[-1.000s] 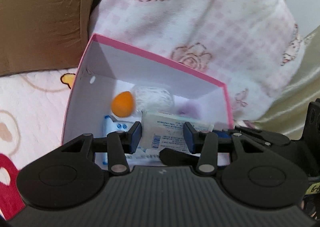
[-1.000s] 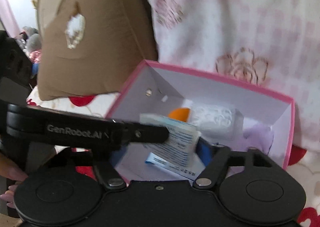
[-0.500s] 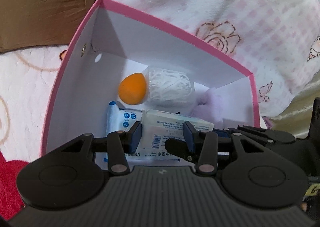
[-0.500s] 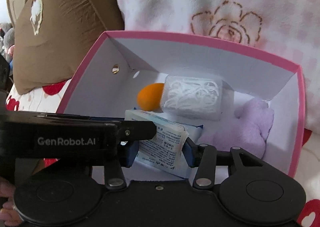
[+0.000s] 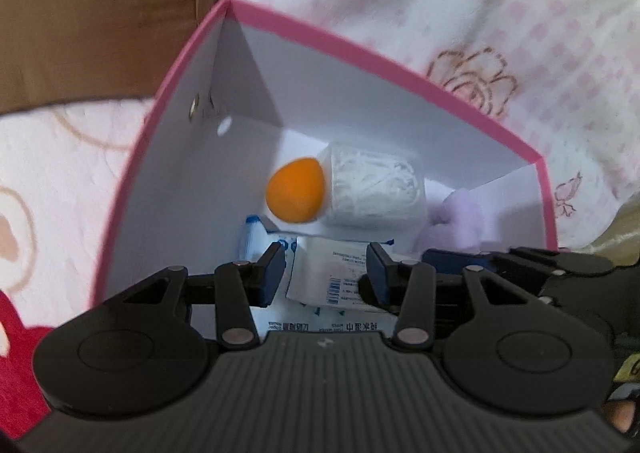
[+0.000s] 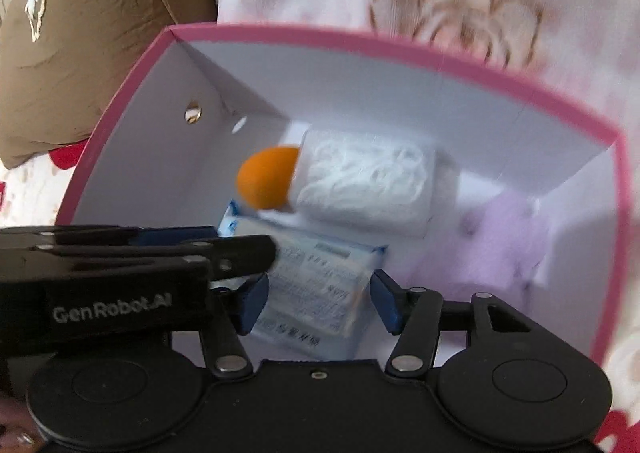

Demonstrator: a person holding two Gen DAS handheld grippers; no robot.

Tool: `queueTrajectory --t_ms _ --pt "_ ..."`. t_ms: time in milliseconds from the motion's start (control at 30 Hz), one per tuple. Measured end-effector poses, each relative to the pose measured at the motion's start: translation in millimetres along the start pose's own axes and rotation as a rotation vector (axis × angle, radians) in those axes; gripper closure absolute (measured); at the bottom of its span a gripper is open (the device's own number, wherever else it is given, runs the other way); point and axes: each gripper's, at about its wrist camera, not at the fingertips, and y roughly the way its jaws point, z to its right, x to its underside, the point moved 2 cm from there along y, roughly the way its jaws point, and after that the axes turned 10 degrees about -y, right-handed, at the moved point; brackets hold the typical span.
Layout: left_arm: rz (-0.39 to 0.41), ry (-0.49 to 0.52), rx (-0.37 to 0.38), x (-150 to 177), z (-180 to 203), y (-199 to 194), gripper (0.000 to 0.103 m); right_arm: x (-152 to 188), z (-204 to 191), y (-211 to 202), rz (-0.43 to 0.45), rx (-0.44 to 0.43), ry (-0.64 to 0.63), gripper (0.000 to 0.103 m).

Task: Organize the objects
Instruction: 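Lower the medicine box into the pink box and open the left gripper, then withdraw the left gripper from the pink box toward the green yarn ball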

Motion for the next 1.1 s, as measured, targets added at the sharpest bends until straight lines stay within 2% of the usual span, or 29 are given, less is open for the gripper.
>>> queueTrajectory --t_ms 67,200,400,533,667,900,1100 --pt "0.005 0.029 0.003 1 1 -9 0.06 3 1 -10 0.026 0.014 -0.005 0.04" --pt "-0.005 0.08 0.024 8 4 -29 0.058 21 1 -42 0.083 -0.016 0.018 0.039" --pt "-0.045 0.169 0.007 26 13 -59 0.058 51 -23 -100 0.197 0.03 -0.061 0.036" --pt "-0.044 0.204 0.034 35 19 -89 0.058 61 -43 -131 0.207 0.095 -0.117 0.034" --pt "-0.05 0.204 0.059 43 22 -121 0.058 71 -59 -153 0.241 0.079 -0.167 0.034" --pt "-0.106 0.226 0.127 71 34 -166 0.058 96 -87 -196 0.329 0.047 -0.225 0.032" --pt "-0.075 0.256 0.117 89 41 -191 0.058 119 -95 -221 0.315 0.085 -0.282 0.031"
